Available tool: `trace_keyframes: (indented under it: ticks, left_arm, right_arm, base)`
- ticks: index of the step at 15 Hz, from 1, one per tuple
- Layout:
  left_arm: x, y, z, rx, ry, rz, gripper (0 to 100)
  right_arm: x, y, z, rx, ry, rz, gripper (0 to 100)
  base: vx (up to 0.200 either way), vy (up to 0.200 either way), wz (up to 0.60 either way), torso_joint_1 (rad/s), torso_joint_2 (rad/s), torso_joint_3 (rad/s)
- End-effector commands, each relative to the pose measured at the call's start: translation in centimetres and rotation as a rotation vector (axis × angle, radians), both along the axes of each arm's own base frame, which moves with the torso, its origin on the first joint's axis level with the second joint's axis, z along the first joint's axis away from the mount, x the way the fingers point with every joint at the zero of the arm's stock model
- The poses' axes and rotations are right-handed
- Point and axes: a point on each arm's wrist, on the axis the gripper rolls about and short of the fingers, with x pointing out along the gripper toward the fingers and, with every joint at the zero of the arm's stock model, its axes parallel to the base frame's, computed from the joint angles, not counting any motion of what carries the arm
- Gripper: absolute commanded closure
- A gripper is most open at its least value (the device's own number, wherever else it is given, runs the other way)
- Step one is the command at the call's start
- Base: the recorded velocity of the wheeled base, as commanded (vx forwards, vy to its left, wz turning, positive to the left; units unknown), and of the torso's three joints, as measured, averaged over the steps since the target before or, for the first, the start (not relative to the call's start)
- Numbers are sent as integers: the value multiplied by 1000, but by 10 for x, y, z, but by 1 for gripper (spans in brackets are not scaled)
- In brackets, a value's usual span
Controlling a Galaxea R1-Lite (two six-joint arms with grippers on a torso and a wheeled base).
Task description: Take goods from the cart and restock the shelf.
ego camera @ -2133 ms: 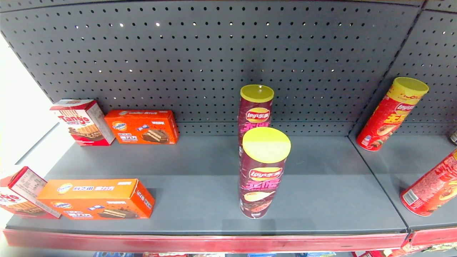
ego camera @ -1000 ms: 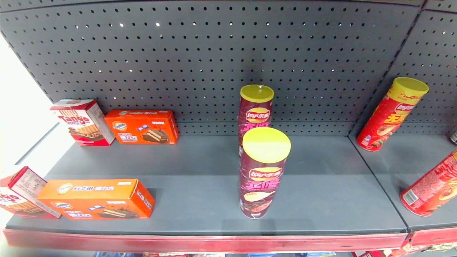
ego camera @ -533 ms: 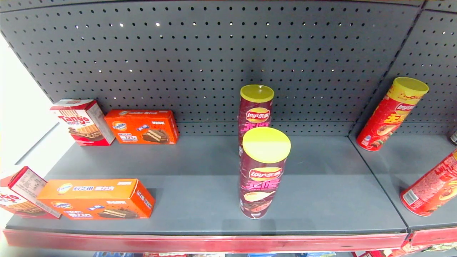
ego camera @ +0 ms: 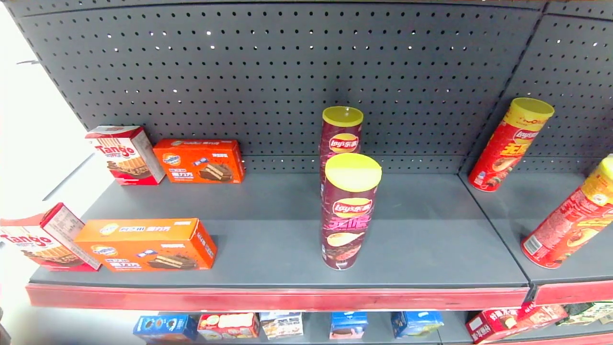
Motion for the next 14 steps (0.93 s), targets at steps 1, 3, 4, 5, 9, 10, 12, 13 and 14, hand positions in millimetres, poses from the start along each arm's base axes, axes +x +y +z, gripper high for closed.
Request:
trace_keyframes:
  ticks: [1,3,4,5,9,10,12,13,14]
  left_arm:
    - [0,0,0,5,3,1,0]
    - [0,1,0,1,3,27,0]
    - [0,1,1,-9,0,29,0]
    - [0,1,0,-14,1,29,0]
    - [0,1,0,-14,1,29,0]
    - [0,1,0,-14,1,29,0]
    - [0,1,0,-14,1,29,0]
    - [0,1,0,-14,3,29,0]
    - [0,1,0,-15,1,32,0]
  right_arm:
    - [0,0,0,0,1,1,0]
    - [0,0,0,0,1,1,0]
    - [0,0,0,0,1,1,0]
    - [0,0,0,0,1,1,0]
    - [0,0,0,0,1,1,0]
    - [0,0,0,0,1,1,0]
    - [0,0,0,0,1,1,0]
    - [0,0,0,0,1,1,0]
    - [0,0,0,0,1,1,0]
  base:
    - [0,0,0,0,0,0]
    - [0,-100,0,11,4,1]
    - [0,0,0,0,0,0]
    - [0,0,0,0,0,0]
    - [0,0,0,0,0,0]
    - [0,0,0,0,0,0]
    - [0,0,0,0,0,0]
    - [0,0,0,0,0,0]
    - [0,0,0,0,0,0]
